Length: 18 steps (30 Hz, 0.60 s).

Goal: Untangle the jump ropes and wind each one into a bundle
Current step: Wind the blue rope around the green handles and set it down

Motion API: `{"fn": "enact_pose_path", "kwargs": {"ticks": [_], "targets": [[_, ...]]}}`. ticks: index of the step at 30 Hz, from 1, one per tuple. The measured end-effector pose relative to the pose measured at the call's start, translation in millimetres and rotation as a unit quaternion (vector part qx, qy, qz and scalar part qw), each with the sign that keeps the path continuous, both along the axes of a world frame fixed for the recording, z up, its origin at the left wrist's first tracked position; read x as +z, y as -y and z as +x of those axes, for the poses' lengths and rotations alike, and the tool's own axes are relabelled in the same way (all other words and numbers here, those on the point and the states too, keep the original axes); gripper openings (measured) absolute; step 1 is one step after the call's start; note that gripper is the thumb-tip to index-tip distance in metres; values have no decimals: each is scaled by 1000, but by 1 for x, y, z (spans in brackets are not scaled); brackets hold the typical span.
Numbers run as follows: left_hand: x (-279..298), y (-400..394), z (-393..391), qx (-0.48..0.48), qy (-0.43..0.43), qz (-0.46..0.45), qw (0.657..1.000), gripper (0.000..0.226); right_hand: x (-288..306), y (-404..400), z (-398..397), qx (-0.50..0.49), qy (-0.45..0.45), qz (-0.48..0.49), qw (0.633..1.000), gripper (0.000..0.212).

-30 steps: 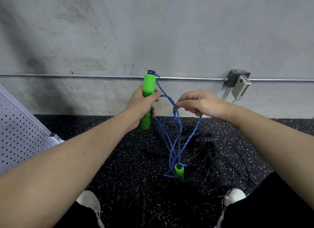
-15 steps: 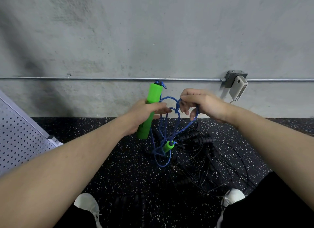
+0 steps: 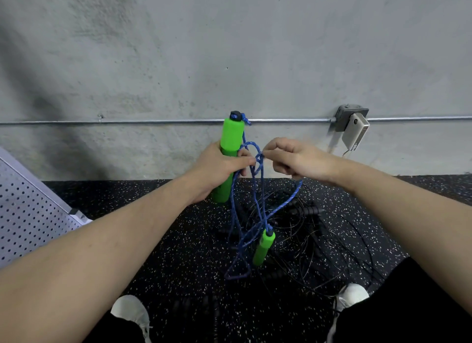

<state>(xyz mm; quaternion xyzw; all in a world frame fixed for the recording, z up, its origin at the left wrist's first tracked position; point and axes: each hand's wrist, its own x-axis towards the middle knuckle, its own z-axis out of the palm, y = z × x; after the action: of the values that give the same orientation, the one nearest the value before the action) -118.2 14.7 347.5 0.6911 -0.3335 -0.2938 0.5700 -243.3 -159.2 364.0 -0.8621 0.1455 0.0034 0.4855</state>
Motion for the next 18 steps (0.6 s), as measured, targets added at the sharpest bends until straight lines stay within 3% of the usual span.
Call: {"fn": "enact_pose_path", "kwargs": {"ticks": [4, 6, 10, 14, 18], "targets": [[6, 0, 1, 11, -5, -19, 1000, 17, -4, 1, 6, -134, 120, -62, 982, 16], [8, 0, -1, 24, -19, -33, 999, 13, -1, 4, 7, -178, 166, -82, 966, 8], [9, -4, 2, 33, -36, -45, 998, 10, 2, -7, 4, -137, 86, -42, 986, 6], [9, -5, 4, 37, -44, -48, 997, 9, 10, -15, 7, -188, 118, 128, 967, 12], [11, -7, 4, 34, -50, -54, 997, 7, 6, -25, 9, -113, 41, 10, 993, 29]]}}
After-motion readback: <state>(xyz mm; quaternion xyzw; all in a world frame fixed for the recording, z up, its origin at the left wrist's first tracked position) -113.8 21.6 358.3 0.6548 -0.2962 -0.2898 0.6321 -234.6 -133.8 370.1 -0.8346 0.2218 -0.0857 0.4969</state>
